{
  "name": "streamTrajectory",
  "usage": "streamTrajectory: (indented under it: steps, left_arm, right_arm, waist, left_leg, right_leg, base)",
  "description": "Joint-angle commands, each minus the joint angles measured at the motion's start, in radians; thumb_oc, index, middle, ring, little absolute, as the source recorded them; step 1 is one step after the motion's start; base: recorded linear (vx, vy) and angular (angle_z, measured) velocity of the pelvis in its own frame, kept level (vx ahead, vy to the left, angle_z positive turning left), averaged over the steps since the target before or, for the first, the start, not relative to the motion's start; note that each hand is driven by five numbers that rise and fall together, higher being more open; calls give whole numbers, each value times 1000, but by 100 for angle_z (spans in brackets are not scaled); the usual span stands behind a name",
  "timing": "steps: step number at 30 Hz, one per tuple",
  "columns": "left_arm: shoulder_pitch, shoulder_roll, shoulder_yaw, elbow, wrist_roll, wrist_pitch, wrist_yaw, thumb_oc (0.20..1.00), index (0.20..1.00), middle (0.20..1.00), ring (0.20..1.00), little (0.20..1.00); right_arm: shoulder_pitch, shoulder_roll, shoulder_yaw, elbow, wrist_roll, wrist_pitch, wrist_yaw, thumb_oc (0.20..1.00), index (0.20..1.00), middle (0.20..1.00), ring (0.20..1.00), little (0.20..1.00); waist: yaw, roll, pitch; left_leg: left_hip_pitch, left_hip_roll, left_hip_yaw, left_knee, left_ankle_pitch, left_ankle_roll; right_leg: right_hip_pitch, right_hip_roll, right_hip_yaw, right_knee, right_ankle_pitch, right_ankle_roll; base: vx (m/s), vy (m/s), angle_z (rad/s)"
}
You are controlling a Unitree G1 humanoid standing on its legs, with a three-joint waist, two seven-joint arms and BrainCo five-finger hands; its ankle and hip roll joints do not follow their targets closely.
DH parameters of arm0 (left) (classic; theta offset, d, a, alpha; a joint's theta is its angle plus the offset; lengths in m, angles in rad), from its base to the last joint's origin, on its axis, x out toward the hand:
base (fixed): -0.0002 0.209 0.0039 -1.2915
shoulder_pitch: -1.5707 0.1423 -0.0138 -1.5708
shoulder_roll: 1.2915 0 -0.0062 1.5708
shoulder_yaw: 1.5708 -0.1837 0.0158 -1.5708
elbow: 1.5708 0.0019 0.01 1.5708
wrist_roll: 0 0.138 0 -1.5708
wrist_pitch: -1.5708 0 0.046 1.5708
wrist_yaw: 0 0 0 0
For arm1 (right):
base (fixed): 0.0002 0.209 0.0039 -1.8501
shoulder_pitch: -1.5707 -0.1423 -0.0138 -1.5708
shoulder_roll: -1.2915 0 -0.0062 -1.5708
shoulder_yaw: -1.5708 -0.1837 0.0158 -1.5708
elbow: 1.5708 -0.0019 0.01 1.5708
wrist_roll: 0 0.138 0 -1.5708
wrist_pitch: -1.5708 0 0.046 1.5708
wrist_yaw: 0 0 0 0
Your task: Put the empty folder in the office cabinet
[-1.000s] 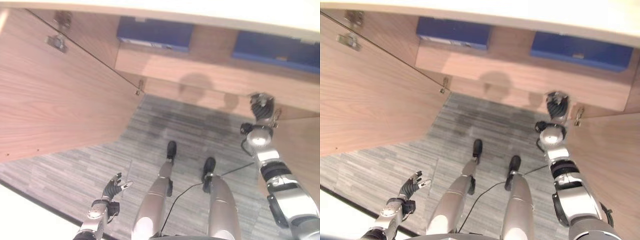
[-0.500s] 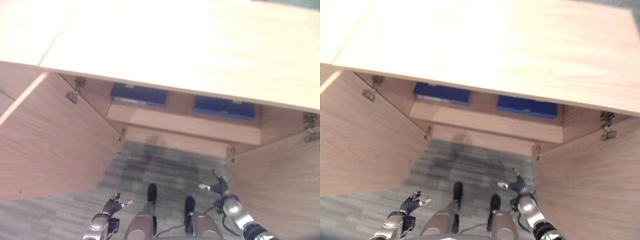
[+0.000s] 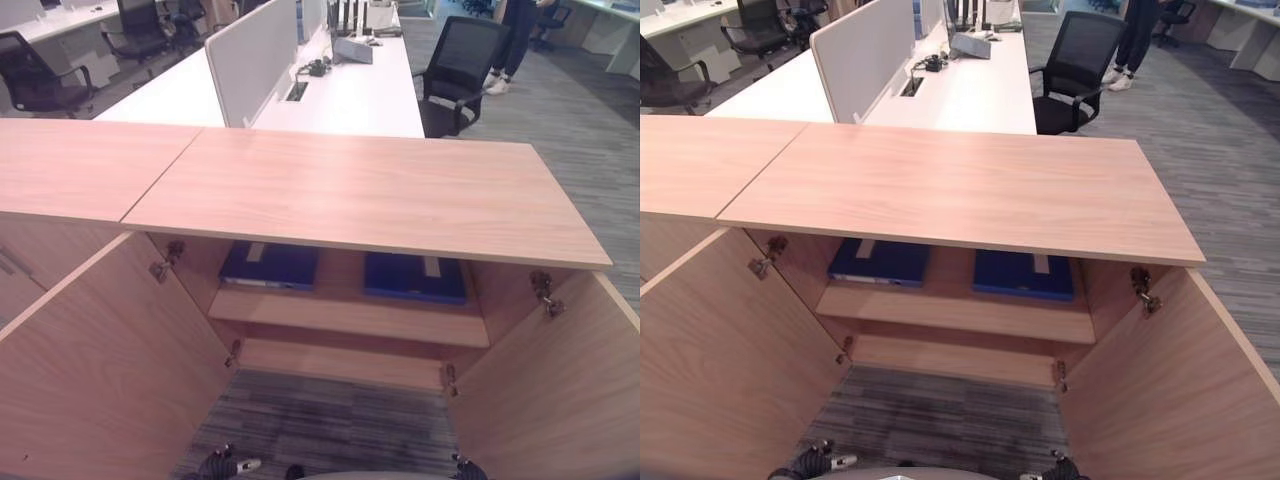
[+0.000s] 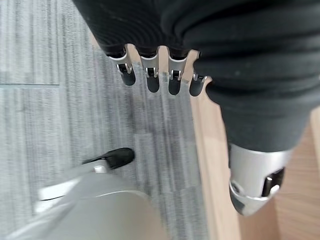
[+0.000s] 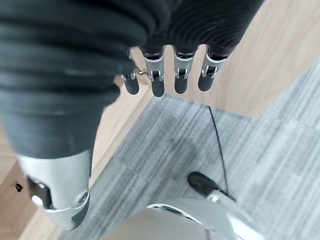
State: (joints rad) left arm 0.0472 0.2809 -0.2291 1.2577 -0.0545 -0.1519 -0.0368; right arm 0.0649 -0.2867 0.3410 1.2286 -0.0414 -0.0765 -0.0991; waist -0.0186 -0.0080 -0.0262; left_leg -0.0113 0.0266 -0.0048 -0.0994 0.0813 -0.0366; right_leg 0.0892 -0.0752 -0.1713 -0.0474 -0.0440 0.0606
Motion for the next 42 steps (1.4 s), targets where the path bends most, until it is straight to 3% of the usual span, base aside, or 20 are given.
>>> streamTrajectory:
  steps: [1, 42]
  left_arm:
    - [-48, 1, 36, 20, 37, -11, 2, 1000, 1000, 1000, 1000, 1000]
    - [-45, 29, 45, 64, 91, 1, -10, 1000, 1000, 1000, 1000, 1000]
  right_arm:
    - [-42, -5, -30, 15, 5, -7, 10, 1000, 1000, 1000, 1000, 1000]
    - [-14, -7, 23, -28, -52, -1, 47, 1000, 1000, 1000, 1000, 1000]
  waist:
    - [27, -4, 49]
    - [30, -11, 39]
  left_leg:
    - [91, 21, 22, 12, -106, -47]
    - [132, 36, 22, 12, -112, -49]
  right_leg:
    - [-50, -86, 38, 19, 82, 111]
    - [8, -77, 41, -1, 67, 102]
  base:
    - [0, 0, 0]
    - [1, 0, 0]
